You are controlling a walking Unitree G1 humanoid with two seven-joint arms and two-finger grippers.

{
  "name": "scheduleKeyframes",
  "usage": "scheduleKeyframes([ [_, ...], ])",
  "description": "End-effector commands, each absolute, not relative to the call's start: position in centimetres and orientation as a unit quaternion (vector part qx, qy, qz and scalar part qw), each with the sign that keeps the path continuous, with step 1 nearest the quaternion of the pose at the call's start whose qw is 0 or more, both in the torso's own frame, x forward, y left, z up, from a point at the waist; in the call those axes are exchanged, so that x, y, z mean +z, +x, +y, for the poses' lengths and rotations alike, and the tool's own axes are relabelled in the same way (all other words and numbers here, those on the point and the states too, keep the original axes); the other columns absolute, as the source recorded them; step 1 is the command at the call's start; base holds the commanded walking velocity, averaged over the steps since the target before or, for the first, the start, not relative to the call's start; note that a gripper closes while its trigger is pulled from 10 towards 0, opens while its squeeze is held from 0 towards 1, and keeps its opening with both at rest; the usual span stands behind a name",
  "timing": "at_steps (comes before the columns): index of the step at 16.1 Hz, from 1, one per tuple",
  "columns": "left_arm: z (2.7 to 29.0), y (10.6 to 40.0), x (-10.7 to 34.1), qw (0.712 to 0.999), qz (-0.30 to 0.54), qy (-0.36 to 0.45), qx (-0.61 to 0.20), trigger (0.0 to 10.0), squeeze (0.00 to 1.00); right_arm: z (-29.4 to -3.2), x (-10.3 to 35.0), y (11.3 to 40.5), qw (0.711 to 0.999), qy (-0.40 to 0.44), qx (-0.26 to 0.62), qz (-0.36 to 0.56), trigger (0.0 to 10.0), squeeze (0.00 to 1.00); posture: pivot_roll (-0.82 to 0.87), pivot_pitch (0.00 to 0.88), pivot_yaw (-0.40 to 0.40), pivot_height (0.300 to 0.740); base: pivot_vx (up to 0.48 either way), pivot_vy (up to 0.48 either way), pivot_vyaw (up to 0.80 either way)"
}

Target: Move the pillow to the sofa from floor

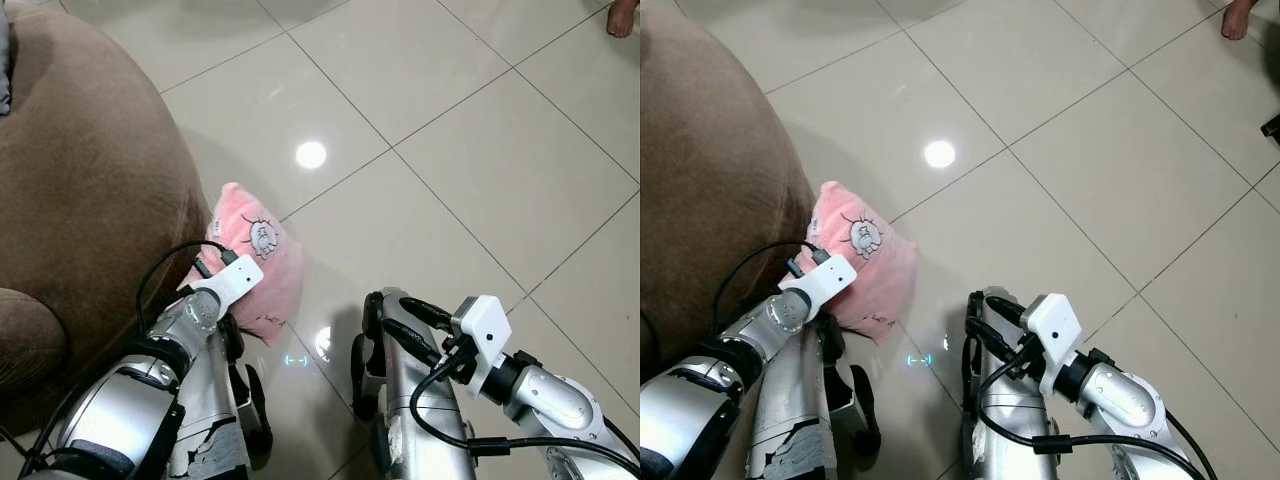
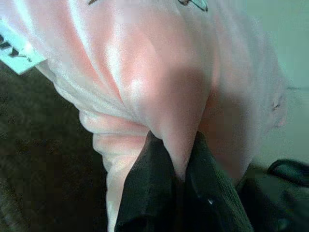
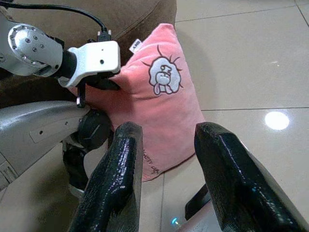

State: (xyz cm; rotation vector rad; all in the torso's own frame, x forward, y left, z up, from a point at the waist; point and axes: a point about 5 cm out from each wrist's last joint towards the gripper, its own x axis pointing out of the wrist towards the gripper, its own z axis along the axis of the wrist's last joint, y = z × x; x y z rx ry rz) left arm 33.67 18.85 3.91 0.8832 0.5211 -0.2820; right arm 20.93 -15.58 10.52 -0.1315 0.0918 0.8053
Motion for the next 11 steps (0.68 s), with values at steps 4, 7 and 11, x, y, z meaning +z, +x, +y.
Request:
scheduleKeyframes([
  [4, 14.4, 34.0, 4.5, 0.918, 0.182, 0.295, -0.192, 0.0, 0.00, -15.7, 9.6, 20.2, 0.930, -0.064, 0.357, 0.056, 10.0, 0.00, -0.14, 0.332, -0.007, 0.541, 0.000, 0.000, 0.00],
  [7, 11.4, 35.2, 7.5, 0.948, 0.083, 0.209, -0.224, 0.0, 0.00, -15.6, 9.6, 20.2, 0.947, -0.053, 0.314, 0.044, 10.0, 0.00, -0.10, 0.280, -0.002, 0.541, 0.000, 0.000, 0.00],
  [11, 10.1, 36.6, 13.3, 0.968, -0.058, 0.115, -0.214, 0.0, 0.00, -15.6, 10.6, 20.5, 0.971, -0.016, 0.236, 0.006, 10.0, 0.00, -0.07, 0.195, -0.003, 0.545, 0.000, 0.000, 0.00],
])
